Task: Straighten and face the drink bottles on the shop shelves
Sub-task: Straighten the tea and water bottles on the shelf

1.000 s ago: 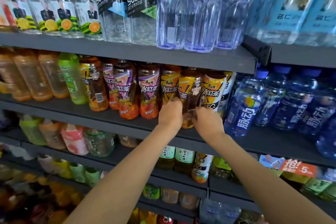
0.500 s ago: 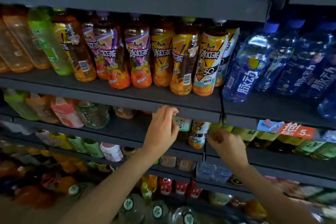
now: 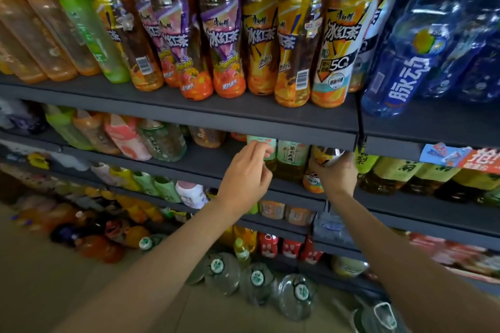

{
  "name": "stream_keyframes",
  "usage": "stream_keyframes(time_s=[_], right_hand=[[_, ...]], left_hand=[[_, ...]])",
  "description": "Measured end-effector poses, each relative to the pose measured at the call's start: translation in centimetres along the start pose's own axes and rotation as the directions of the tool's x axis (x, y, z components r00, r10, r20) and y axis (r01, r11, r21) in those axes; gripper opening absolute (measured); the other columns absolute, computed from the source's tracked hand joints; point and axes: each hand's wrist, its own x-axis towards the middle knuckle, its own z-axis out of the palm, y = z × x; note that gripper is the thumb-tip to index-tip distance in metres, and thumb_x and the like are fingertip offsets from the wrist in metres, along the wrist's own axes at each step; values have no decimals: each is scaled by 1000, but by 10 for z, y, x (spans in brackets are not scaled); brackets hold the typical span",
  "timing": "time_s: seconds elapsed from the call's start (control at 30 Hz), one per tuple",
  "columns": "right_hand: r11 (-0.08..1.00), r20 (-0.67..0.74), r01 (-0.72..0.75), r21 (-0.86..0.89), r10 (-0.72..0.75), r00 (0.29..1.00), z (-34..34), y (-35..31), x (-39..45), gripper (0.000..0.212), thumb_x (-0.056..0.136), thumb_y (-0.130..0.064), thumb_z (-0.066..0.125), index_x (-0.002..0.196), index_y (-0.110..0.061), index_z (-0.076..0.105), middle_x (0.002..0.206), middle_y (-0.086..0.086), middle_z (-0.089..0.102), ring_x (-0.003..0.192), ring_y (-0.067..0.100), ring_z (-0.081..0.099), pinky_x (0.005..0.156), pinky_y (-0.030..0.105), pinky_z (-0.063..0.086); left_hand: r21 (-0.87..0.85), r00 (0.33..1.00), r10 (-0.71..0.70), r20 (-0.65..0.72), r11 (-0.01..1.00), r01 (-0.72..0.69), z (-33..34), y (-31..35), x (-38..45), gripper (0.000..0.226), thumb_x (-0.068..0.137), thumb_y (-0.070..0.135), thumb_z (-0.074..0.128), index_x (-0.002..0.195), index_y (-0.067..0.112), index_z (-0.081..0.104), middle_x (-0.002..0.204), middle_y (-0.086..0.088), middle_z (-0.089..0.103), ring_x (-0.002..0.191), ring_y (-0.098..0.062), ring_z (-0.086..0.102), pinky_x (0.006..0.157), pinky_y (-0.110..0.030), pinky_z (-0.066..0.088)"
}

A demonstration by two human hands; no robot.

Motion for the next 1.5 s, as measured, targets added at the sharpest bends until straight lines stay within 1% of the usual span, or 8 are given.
stream_keyframes(time_s=[0.2, 0.3, 0.4, 0.53, 0.6, 0.93, 1.2, 1.5], right_hand=[[978, 197, 205, -27, -196, 961, -44, 13, -48, 58, 60, -26, 87, 99, -13, 46, 100, 9, 66, 93, 28, 62, 73, 36, 49], [899, 330, 424, -108, -370, 869, -74, -5, -65, 61, 62, -38, 83, 108, -13, 51, 98, 2, 67, 90, 24, 65, 71, 37, 51], [806, 289, 584, -97, -539, 791, -105, -47, -71, 60, 60, -50, 76, 99, -12, 52, 83, -3, 65, 74, 15, 65, 58, 27, 48], [813, 68, 569, 127, -579, 812, -144, -122, -52, 50, 69, -24, 81, 103, -16, 46, 81, -18, 59, 72, -13, 58, 63, 5, 44], [816, -24, 563, 130, -565, 825, -156, -150, -31, 49, 72, -24, 79, 104, -10, 46, 75, -14, 59, 66, -10, 57, 60, 2, 41], [872, -26, 488, -32, -489, 872, -127, -173, 20, 55, 72, -39, 76, 100, -9, 40, 97, 16, 59, 89, 31, 61, 71, 47, 52], [921, 66, 381, -85, -377, 924, -110, -159, 19, 58, 73, -37, 78, 98, -11, 33, 105, 15, 61, 91, 34, 64, 73, 51, 53], [916, 56, 384, -120, -380, 923, -107, -158, 21, 58, 74, -42, 76, 101, -8, 38, 102, 16, 60, 94, 33, 61, 75, 48, 52]], left_hand=[[-3, 993, 117, 13, 993, -117, 5, 23, 14, 24, 77, -2, 60, 100, 5, 55, 91, -7, 56, 84, -22, 57, 76, -29, 43], [-83, 990, 133, -50, 987, -137, 0, 37, 34, 25, 78, -1, 57, 102, 5, 54, 92, -6, 55, 85, -22, 56, 77, -34, 45], [-185, 982, 68, -176, 978, -101, -10, 48, 59, 27, 75, 1, 52, 102, 4, 55, 92, -7, 56, 84, -25, 56, 77, -41, 46], [-307, 950, -17, -312, 948, -84, -29, 61, 88, 24, 80, -2, 56, 104, 3, 54, 97, -11, 57, 89, -26, 56, 77, -35, 46], [-301, 951, -25, -309, 951, -73, -34, 63, 99, 26, 81, -2, 56, 106, 2, 54, 101, -14, 56, 94, -29, 54, 80, -31, 42], [-291, 958, -190, -216, 949, 123, -26, 62, 117, 43, 80, 6, 65, 120, 12, 53, 122, -12, 41, 117, -31, 44, 96, -41, 42], [-294, 904, -324, -280, 925, 241, -23, 63, 129, 47, 81, 12, 69, 121, 12, 44, 130, -16, 34, 121, -33, 35, 90, -31, 36], [-296, 912, -315, -262, 926, 234, -21, 58, 129, 43, 83, 3, 64, 119, 10, 40, 126, -14, 39, 110, -29, 52, 77, -25, 41]])
